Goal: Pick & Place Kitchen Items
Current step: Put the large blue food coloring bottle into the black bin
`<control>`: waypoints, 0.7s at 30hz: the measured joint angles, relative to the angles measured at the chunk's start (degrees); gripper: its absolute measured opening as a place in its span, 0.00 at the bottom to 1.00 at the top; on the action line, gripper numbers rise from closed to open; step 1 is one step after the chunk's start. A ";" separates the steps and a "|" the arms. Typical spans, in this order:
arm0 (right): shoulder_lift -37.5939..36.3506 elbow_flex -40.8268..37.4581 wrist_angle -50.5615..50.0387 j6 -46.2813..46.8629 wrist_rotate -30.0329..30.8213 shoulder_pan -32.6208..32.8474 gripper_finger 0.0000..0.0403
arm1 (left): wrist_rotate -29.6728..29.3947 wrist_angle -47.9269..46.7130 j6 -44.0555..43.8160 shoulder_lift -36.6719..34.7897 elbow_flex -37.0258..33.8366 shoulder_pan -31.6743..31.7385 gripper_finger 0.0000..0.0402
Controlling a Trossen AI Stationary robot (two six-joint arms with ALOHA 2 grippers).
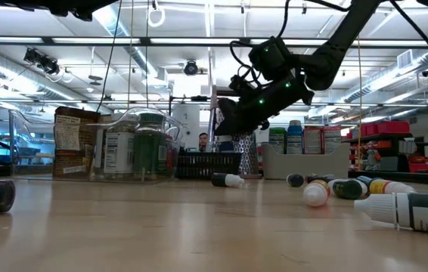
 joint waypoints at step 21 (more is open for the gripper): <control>0.10 -0.07 0.85 0.11 0.12 0.02 0.38 | 0.00 -0.06 -0.24 0.02 0.00 0.00 0.22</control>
